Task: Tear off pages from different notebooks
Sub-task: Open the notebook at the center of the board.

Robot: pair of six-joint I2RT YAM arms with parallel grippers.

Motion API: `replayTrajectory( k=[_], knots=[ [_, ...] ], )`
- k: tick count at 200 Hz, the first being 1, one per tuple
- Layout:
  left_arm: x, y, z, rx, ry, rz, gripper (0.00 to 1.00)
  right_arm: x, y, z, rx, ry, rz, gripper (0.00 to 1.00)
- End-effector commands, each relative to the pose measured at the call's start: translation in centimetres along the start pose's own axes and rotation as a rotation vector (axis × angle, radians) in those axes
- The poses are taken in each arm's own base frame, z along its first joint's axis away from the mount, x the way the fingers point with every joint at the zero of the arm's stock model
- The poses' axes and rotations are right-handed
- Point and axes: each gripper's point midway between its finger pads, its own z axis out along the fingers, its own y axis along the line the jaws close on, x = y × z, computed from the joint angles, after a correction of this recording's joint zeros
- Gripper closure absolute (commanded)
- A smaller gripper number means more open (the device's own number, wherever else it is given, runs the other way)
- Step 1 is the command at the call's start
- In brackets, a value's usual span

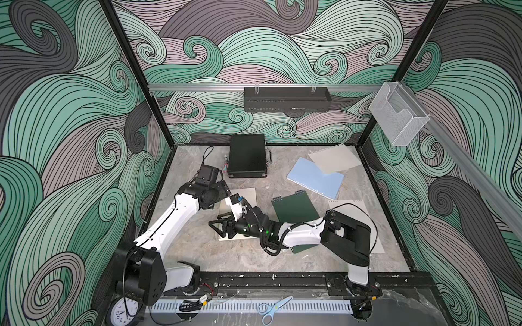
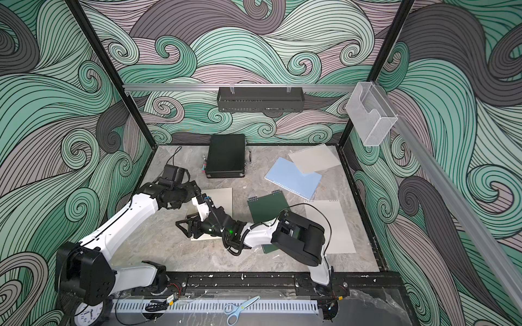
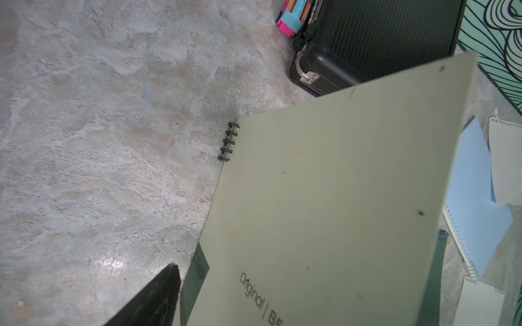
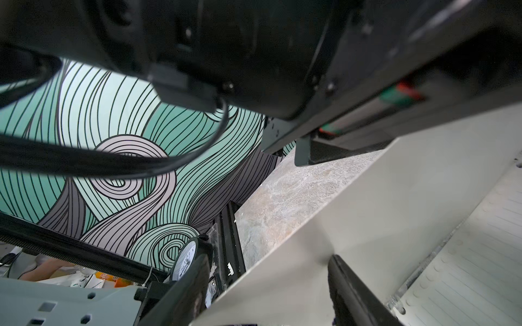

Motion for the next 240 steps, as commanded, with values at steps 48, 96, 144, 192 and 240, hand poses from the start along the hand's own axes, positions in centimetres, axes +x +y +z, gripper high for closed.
replayTrajectory(
  k=[48, 96, 144, 192, 240],
  knots=[
    [-0.3, 0.7, -0.1, -0.078, 0.008, -0.012, 0.54, 0.0, 0.0, 0.0, -0.026, 0.001, -0.048, 0.34],
    [-0.4, 1.2, 0.4, -0.114, 0.012, -0.012, 0.68, -1.7, -1.0, -2.3, -0.011, -0.038, -0.035, 0.33],
    [-0.5, 1.3, 1.0, -0.135, 0.025, -0.015, 0.94, -2.7, -2.0, -6.4, 0.061, -0.092, -0.043, 0.32],
    [-0.7, 1.4, 0.6, -0.147, 0.028, -0.005, 1.0, -2.5, -2.6, -10.2, 0.136, -0.098, -0.008, 0.31],
    [-1.3, 0.1, -0.1, -0.077, 0.011, 0.058, 1.0, -2.4, -8.5, -15.4, 0.568, -0.068, 0.003, 0.33]
  ],
)
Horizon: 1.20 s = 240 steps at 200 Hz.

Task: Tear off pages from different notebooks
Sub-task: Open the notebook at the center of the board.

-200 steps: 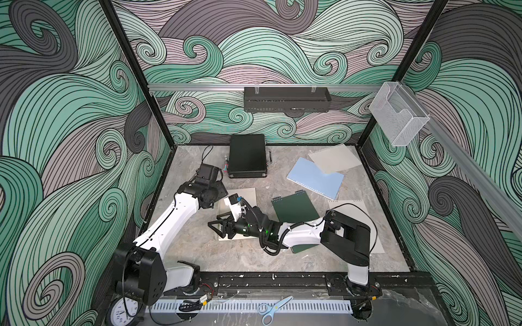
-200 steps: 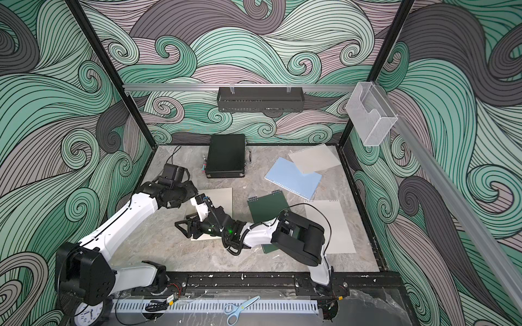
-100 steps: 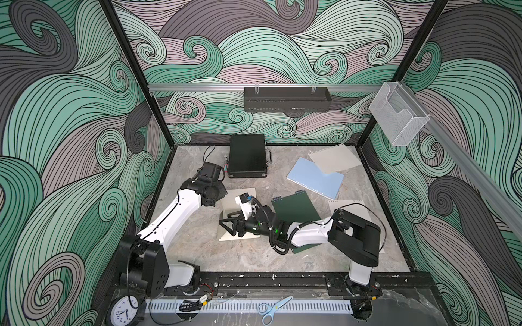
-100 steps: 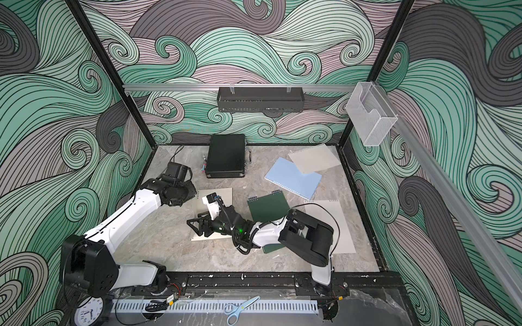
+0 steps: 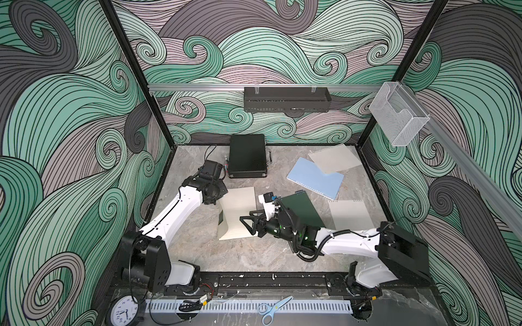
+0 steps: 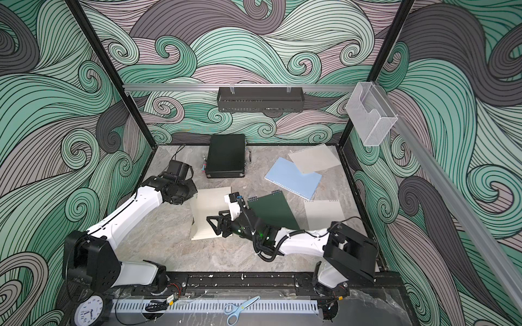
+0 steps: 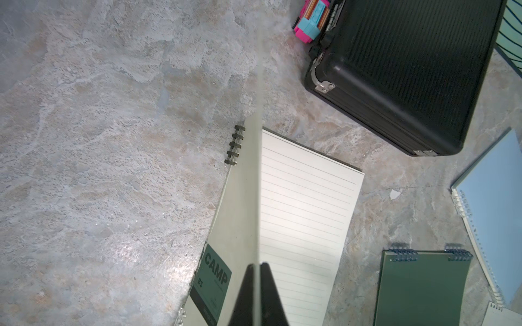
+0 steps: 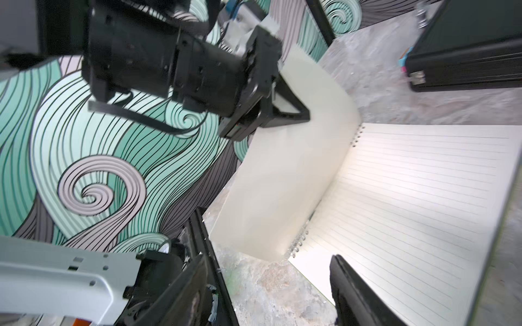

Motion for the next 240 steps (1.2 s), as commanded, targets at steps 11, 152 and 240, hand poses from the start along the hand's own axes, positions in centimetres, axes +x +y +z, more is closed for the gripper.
replayTrajectory(
  k=[11, 152, 240],
  knots=[
    [-0.6, -0.8, -1.0, 0.05, -0.02, 0.089, 1.0, 0.3, -6.3, -1.9, 0.34, 0.006, -0.027, 0.33],
    [-0.4, -2.6, -1.7, 0.183, -0.063, 0.189, 1.0, 3.5, -11.5, 0.7, 0.412, 0.251, 0.003, 0.38],
    [0.0, -2.8, -0.7, 0.182, -0.03, 0.188, 1.0, 2.2, -14.5, 3.0, 0.507, 0.164, 0.058, 0.51]
  ],
)
